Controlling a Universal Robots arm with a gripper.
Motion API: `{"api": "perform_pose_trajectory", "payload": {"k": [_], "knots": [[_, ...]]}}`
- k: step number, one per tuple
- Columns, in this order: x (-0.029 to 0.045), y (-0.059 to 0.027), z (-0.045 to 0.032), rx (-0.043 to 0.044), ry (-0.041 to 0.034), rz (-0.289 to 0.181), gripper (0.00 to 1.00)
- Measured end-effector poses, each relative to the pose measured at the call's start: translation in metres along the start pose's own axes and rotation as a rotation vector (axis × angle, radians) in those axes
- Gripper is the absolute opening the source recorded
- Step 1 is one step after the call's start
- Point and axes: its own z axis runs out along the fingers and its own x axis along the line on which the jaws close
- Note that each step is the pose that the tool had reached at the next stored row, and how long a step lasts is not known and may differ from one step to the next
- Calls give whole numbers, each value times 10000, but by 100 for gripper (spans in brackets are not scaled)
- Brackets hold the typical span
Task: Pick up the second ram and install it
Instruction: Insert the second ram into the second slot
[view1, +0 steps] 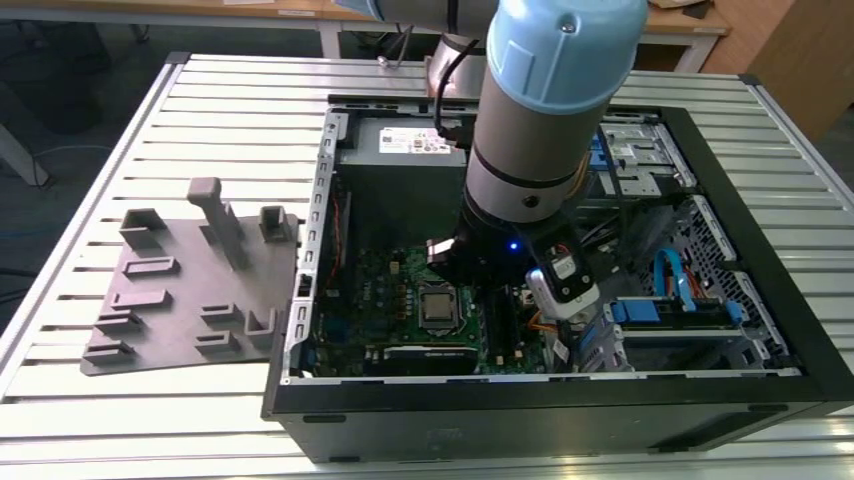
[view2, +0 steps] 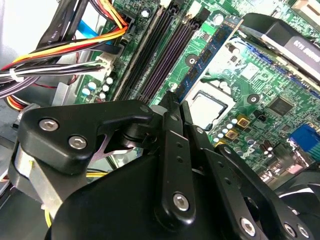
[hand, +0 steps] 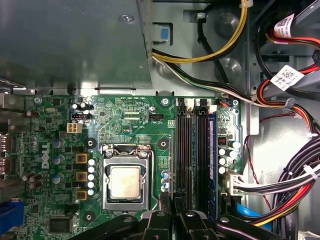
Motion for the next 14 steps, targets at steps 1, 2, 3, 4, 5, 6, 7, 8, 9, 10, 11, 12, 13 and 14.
{"api": "perform_pose_trajectory", "payload": {"k": [1,2,3,4,5,6,7,8,9,10,11,12,13,14], "knots": [[0,0,3,-1,-1,-1,11],[0,0,6,-1,0,0,11],[0,0,8,-2,-1,0,11],[0,0,10,-2,-1,0,11],[0,0,11,-1,0,0,11],[0,-1,12,-2,-1,0,11],[0,0,14,-3,-1,0,11],[0,-1,16,-3,-1,0,11],[0,-1,19,-3,-1,0,11],[0,-1,21,-2,-1,0,11],[0,-1,25,-3,-1,0,11],[0,0,30,-5,-2,0,11],[0,1,34,-2,-1,0,11],[0,3,38,0,0,0,11]]}}
